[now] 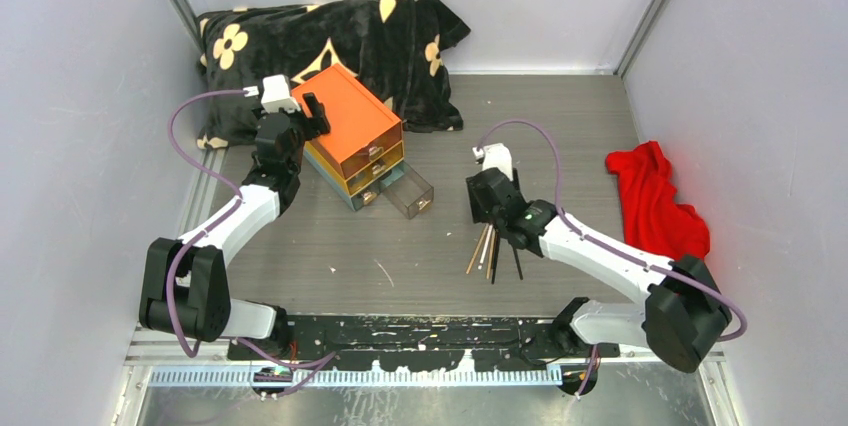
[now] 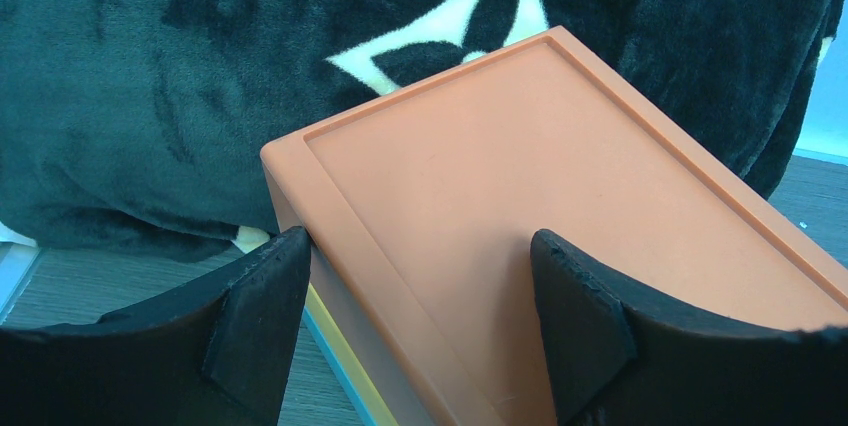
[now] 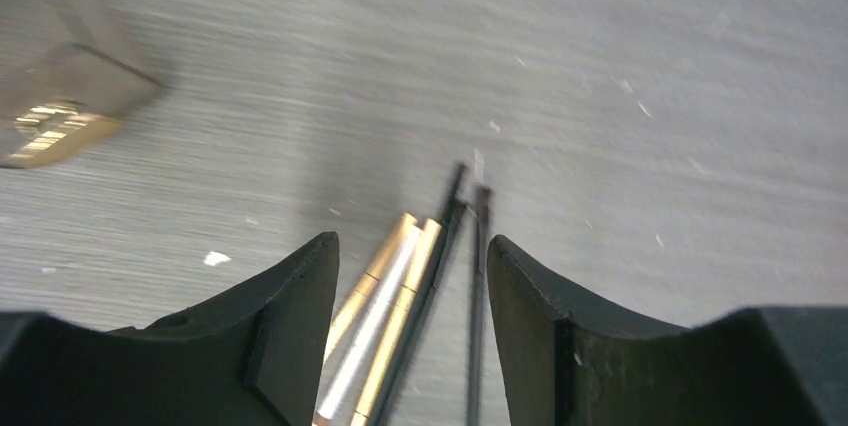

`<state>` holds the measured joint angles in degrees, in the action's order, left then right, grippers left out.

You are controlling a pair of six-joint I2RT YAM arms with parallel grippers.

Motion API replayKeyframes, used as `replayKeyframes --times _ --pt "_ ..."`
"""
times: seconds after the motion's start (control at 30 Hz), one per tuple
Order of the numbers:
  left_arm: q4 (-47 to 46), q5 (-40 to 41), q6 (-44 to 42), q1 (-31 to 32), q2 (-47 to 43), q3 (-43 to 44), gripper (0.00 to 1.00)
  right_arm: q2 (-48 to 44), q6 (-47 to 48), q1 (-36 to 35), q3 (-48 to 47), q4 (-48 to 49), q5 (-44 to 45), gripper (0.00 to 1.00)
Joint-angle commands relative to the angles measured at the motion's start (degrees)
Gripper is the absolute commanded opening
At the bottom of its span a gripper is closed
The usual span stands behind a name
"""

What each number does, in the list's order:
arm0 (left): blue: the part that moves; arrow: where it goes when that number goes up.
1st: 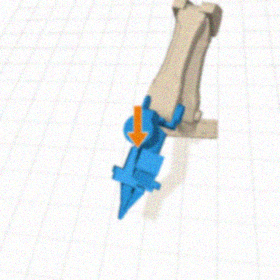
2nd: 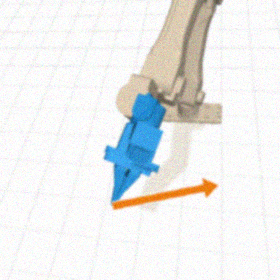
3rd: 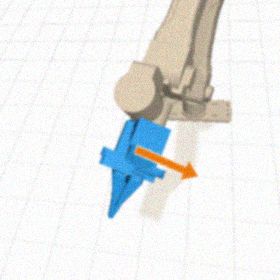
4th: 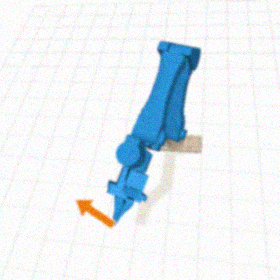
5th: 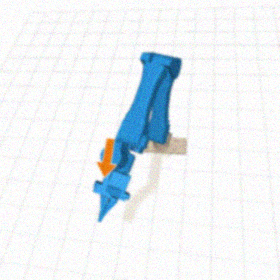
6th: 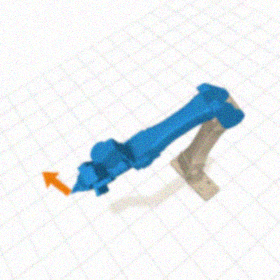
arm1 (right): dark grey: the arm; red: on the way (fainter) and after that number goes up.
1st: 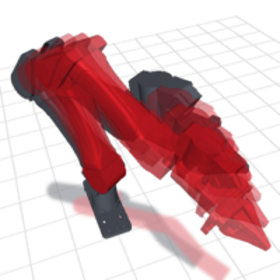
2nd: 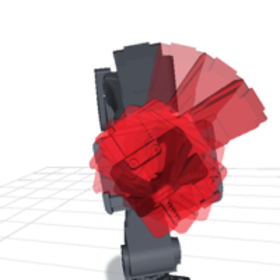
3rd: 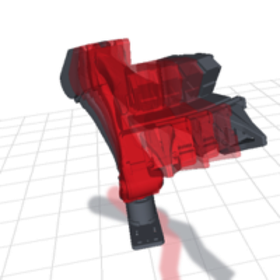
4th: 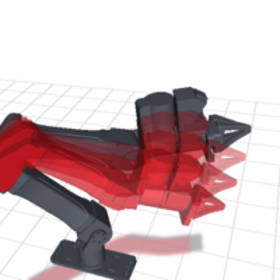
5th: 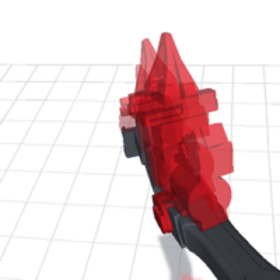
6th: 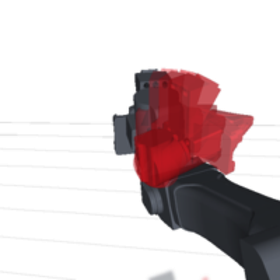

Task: Organize the makeup
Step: Pick up the makeup brush from the center of the board.

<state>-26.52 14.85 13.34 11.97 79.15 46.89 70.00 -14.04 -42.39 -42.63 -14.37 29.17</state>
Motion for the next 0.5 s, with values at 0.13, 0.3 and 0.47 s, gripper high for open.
replayKeyframes --times 0.13,0.3,0.47 --pt "17.04 -8.26 -2.83 1.65 4.27 -3.18 0.77 -5.54 -15.55 9.31 2.79 -15.27 -3.90 0.57" --pt "17.12 -8.23 -2.82 1.66 4.30 -3.04 0.77 -1.97 -17.96 10.91 2.87 -16.17 -3.91 0.54" --pt "17.04 -8.25 -2.88 1.63 4.34 -3.13 0.77 4.31 -17.04 10.97 2.98 -13.88 -7.36 0.50"
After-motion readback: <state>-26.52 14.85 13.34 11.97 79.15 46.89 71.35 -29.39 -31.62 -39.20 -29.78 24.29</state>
